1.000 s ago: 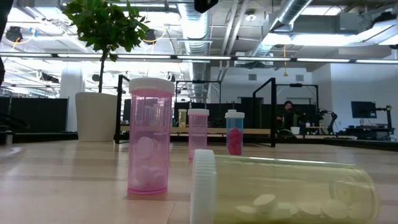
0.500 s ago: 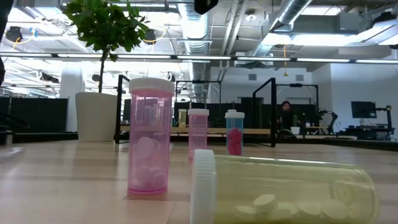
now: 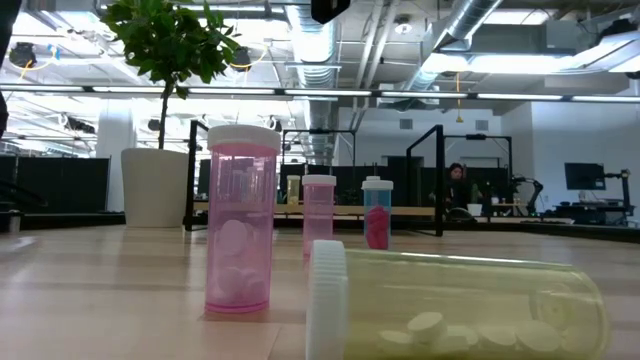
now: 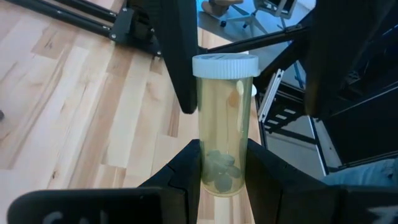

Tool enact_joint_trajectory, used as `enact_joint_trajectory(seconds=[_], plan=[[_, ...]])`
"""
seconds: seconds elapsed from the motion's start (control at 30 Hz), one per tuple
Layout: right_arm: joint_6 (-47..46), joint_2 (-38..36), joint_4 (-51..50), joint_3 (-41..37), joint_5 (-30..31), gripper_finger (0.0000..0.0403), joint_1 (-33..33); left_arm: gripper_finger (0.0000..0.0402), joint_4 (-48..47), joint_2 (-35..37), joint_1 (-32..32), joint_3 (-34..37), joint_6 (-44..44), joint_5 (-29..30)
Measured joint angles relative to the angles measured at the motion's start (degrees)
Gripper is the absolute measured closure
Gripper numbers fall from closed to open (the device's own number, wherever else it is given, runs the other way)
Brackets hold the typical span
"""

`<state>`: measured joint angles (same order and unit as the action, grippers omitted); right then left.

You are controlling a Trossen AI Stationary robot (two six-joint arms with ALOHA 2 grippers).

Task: Pick and place medicine bottles onto shelf by color
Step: Put the yellow pill bottle on the shelf

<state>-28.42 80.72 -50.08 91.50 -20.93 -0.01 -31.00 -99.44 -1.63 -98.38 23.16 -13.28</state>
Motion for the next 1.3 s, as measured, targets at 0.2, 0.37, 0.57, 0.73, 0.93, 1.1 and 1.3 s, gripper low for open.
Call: enact_joint_trajectory(seconds=[0.2,0.37,0.57,0.73,0.93,1.1,1.3], plan=[[0.1,0.1,-0.4,0.0,0.0,0.0145,0.0,0.0321,-0.1,0.0,0.0,0.0,0.0,0.0],[0.1,0.1,-0.6,0.0,0.0,0.0191,0.0,0.0321,0.0,0.0,0.0,0.0,0.0,-0.1],[0.0,0.1,-0.7,0.0,0.0,0.027,0.0,0.0321,0.1,0.0,0.0,0.0,-0.1,-0.4],[0.0,0.1,-0.8,0.0,0.0,0.0292,-0.2,0.0319,0.1,0.0,0.0,0.0,0.7,0.2],[0.0,0.1,-1.5,0.0,0.0,0.0264,-0.4,0.0277,0.7,0.0,-0.1,0.0,1.6,1.8],[0.5,0.1,-3.7,0.0,-0.4,0.0272,-2.2,0.0231,1.0,0.0,0.1,0.0,1.6,2.5],[3.1,0.1,-5.8,0.0,-0.4,0.0281,-5.4,0.0213,0.9,0.0,0.6,0.0,1.5,4.0]])
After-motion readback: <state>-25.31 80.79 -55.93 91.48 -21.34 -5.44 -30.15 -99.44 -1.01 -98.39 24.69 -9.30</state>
